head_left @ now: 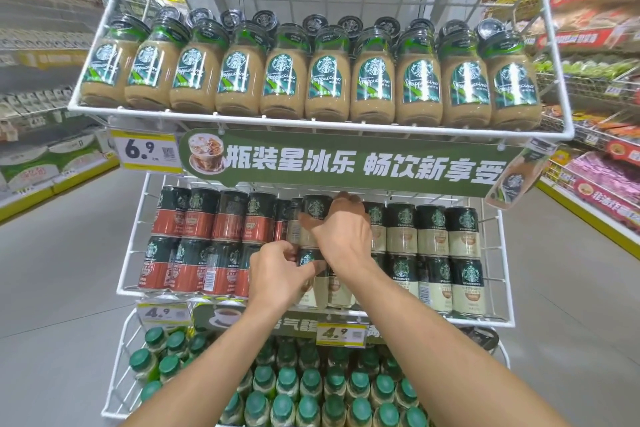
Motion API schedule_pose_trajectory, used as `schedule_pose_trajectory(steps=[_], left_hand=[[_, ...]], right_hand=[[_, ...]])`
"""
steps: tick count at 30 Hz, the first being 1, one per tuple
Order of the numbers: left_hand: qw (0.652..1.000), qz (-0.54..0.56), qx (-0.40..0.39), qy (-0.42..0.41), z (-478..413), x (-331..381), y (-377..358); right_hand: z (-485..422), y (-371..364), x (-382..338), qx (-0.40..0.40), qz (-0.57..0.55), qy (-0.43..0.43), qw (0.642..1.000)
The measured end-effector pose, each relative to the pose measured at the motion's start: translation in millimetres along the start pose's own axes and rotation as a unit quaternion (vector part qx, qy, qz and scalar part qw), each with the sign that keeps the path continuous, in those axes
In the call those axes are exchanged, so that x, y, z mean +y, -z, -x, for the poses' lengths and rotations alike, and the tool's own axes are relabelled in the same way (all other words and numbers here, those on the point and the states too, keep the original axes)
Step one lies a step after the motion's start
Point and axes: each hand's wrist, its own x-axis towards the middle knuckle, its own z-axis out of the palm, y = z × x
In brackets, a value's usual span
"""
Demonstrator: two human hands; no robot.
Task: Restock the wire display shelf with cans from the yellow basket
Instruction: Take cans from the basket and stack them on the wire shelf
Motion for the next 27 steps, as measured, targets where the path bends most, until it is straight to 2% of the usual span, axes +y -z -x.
schedule_pose_trajectory(steps=[5,10,18,22,25,27], left_hand=[[0.999,-0.035,0.010,0.000,-1,1,-5],[0.993,-0.097,0.067,-0.007,5,7,-13],[0.997,-0.073,0.034,-0.012,6,8,-6],[0.991,-0.115,-0.017,-0.070,6,7,11],[0.957,-0.238,-0.055,-0.158,9,0,30],[0.931,-0.281,-0.078,-0.218,10,-2,39]], right_hand=[[0,1,0,-0.002,0.021,0.001,1.000],[3,1,-1,0.002,0.031,0.013,0.999],[4,6,-2,-0.014,0.020,0.009,1.000],[10,23,12,-0.005,-0.023,0.041,0.999],[21,43,40,0.012,-0.016,0.105,0.994],[28,56,65,0.014,0.009,0.153,0.988]])
